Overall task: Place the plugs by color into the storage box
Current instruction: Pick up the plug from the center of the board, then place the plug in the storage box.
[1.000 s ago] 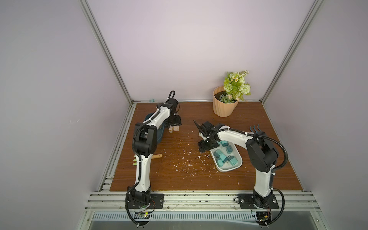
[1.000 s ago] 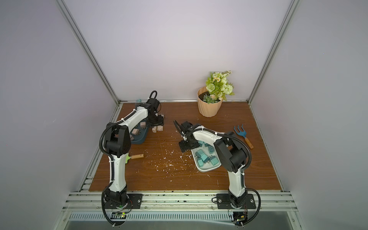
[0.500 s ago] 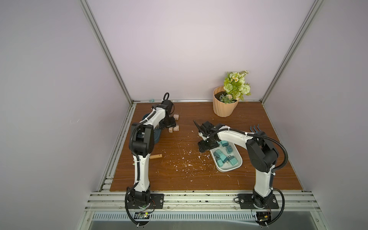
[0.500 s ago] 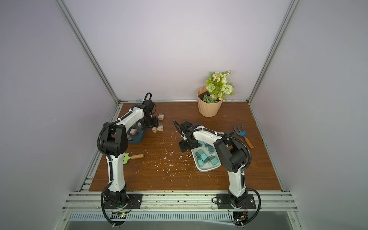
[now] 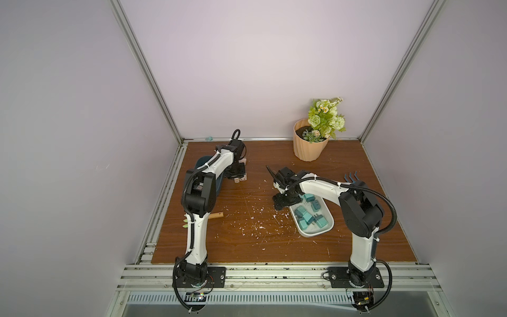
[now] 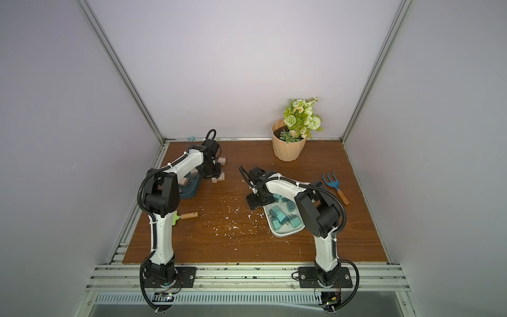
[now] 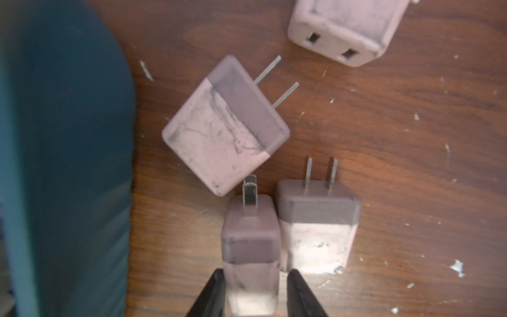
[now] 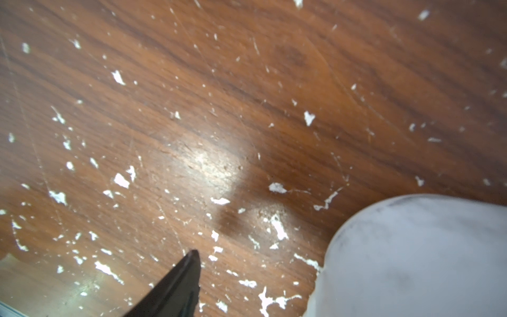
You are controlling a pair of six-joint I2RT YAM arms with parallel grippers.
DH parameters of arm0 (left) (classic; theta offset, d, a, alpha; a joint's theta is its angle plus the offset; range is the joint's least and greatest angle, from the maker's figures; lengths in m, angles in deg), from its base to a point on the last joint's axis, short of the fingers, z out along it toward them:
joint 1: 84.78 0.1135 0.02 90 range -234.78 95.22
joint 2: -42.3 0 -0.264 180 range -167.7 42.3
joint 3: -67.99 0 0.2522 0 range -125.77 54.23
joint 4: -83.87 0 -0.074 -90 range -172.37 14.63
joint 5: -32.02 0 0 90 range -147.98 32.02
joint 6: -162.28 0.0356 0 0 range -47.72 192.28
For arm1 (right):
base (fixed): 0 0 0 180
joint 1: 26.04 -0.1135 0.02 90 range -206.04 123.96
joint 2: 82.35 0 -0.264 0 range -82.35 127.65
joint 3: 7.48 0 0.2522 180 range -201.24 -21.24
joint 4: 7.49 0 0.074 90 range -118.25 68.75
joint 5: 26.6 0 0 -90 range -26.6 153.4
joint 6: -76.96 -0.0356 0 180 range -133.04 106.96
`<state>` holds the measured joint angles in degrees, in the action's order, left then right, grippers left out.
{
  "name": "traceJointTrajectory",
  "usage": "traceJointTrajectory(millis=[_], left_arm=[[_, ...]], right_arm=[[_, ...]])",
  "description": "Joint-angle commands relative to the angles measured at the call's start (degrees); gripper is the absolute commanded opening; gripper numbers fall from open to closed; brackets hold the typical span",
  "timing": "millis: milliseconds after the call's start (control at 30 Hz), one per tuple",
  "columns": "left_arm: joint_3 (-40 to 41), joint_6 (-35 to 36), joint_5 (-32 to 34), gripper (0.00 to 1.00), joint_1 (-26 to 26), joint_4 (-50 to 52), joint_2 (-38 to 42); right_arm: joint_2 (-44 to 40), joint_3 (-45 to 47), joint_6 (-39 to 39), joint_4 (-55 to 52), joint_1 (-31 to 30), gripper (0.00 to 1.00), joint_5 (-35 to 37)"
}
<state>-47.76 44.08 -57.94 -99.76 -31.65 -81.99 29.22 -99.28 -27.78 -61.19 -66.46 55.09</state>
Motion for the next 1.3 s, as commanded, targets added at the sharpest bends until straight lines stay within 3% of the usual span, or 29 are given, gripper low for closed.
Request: traceJointTrajectory(millis=[0, 433, 633, 900, 1100, 1267], left_arm=[[0.7, -0.4, 1.1, 0.31, 0.1, 1.3, -0.7], [-4.6, -0.1, 1.4, 0.26, 1.5, 4.5, 4.2], [-6.0, -0.1, 0.1, 0.27, 5.7, 5.0, 8.3], [-5.4, 1.5, 3.6, 0.28, 12.0, 5.1, 14.0], [-3.5, 4.4, 4.3, 0.28, 16.8, 5.1, 13.1], [-4.0, 5.4, 4.3, 0.28, 17.5, 5.0, 8.7]], right_arm=[[2.9, 1.5, 0.5, -1.0, -0.4, 0.80, -1.7], [3.0, 1.1, 1.0, -1.3, -0.4, 0.80, -1.5], [2.9, 1.0, 1.4, -1.4, -0.4, 0.80, -1.4], [3.2, 1.1, 1.8, -1.1, -0.4, 0.80, -1.7], [3.2, 1.3, 1.8, -0.9, -0.4, 0.80, -2.1], [3.0, 1.6, 1.8, -0.8, -0.4, 0.80, -2.4]])
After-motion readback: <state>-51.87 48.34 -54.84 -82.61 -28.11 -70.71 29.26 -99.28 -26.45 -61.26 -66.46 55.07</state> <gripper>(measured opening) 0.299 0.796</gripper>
